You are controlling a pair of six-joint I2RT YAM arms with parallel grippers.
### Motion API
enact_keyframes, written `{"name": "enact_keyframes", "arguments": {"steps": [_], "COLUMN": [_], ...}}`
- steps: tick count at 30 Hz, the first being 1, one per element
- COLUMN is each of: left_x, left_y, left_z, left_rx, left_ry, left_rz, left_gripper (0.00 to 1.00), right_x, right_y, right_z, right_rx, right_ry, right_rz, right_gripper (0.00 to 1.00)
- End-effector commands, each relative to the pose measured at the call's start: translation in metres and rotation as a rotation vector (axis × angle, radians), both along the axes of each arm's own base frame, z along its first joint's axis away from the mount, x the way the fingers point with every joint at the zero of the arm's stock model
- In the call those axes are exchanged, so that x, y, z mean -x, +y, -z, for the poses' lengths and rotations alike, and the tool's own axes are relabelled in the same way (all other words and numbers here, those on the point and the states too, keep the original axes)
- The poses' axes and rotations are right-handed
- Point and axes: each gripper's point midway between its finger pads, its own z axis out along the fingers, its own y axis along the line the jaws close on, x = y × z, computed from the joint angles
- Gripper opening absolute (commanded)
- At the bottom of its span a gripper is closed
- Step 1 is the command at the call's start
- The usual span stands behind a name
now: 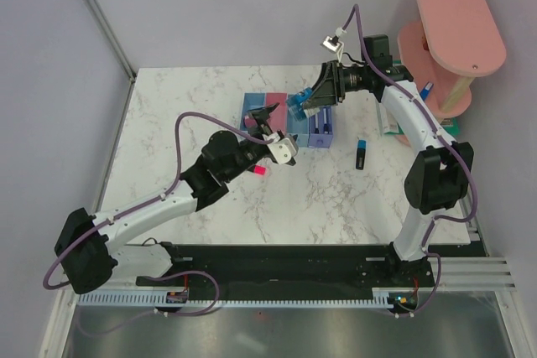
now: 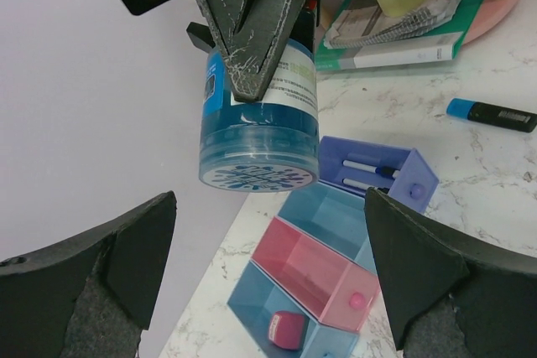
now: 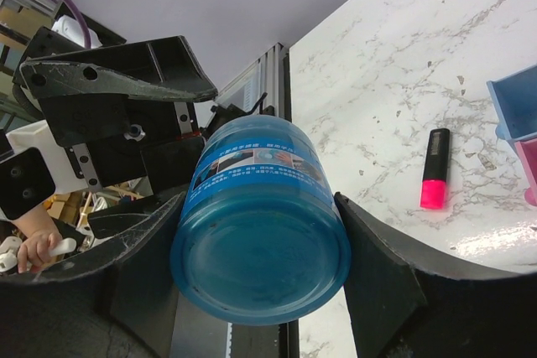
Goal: Sort the stationery into containers
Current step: Pick up the stationery from the center of the board.
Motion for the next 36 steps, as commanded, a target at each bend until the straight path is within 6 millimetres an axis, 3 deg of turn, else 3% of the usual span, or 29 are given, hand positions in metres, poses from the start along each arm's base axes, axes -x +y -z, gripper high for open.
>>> {"name": "enact_keyframes", "arguments": {"steps": [1,10,25,28,31,36], "left_x": [-0.001,-0.005,-0.003,-0.003,-0.002,-0.003], "left_y": [-0.006,-0.017,-0.025,-0.025,-0.026,-0.026], "left_z": [-0.027,-0.034,-0.034,-0.031,-0.027,-0.027], "left_rx": [0.046,0.051,0.044,0.04,0.031,0.03], "left_ry": [-0.084,-0.106,-0.115,-0.111,-0.107,-0.109], "left_rz": [-0.001,0.012,0.029,0.031,0.031,0.031], "left_gripper": [1.0,0.97,0.79,0.79,0.87,0.84], "right_x": [0.025,0.037,0.046,0.047,0.049,0.052], "right_y": [-0.004,-0.001,-0.001,-0.001,-0.001,-0.002], "right_z": [-0.028,-0.03,-0.026,-0.027,-0.028,-0.032], "right_rx": [-0.064,-0.066,-0.063,-0.063,-0.064,-0.066], "right_ry": [-0.078,-0.087,-0.083,-0.087,-0.088,-0.103], "right_rz": [-0.076,-0.092,-0.102,-0.1,-0.102,-0.102], "right_gripper": [0.23,0.24,0.25,0.25,0.25,0.25]}}
